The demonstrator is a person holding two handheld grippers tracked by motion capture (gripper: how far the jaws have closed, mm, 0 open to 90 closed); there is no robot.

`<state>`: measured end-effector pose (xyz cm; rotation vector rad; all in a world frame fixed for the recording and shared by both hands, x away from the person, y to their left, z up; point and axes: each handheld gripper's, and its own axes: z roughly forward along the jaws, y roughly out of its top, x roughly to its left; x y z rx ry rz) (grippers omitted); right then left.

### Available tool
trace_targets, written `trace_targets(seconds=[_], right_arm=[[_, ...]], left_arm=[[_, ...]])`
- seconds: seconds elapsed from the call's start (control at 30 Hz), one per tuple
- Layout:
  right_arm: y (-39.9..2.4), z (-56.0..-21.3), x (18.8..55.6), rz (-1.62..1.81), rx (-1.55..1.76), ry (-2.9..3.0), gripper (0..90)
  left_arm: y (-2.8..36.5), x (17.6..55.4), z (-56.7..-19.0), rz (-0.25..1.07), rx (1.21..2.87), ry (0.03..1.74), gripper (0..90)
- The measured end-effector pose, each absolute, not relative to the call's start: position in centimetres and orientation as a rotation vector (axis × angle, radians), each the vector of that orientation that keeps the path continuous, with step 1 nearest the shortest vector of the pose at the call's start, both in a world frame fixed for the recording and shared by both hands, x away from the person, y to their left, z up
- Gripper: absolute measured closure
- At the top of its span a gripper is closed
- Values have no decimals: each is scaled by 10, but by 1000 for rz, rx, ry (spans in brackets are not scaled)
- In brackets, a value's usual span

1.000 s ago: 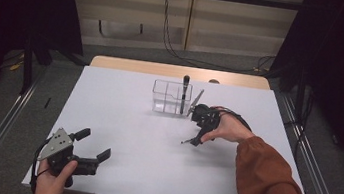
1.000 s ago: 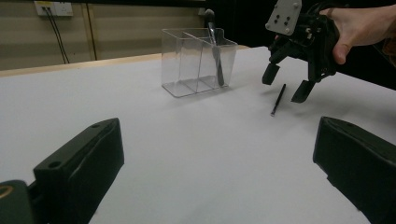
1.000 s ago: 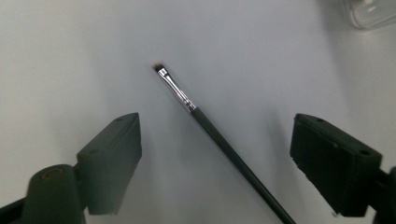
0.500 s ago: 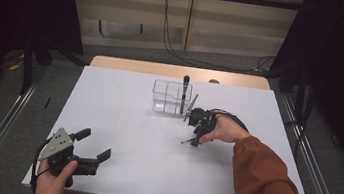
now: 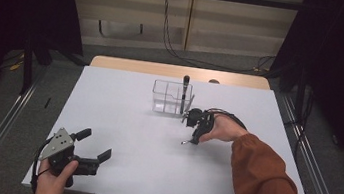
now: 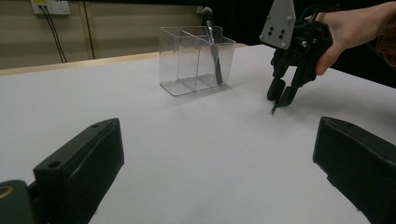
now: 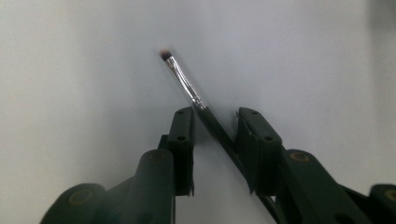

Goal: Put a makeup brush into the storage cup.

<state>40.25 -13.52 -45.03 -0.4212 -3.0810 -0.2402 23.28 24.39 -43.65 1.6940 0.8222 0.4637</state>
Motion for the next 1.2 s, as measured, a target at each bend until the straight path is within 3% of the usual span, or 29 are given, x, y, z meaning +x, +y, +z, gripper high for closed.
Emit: trace_targets(seconds=[0.3, 1.2], right_arm=[[-134, -450, 403, -220, -414, -3058, 864], [-137, -448, 405, -227, -456, -3045, 866]], left_arm=[[244, 233, -436, 465, 1694, 821, 20], [243, 233, -436, 464, 1691, 817, 20]])
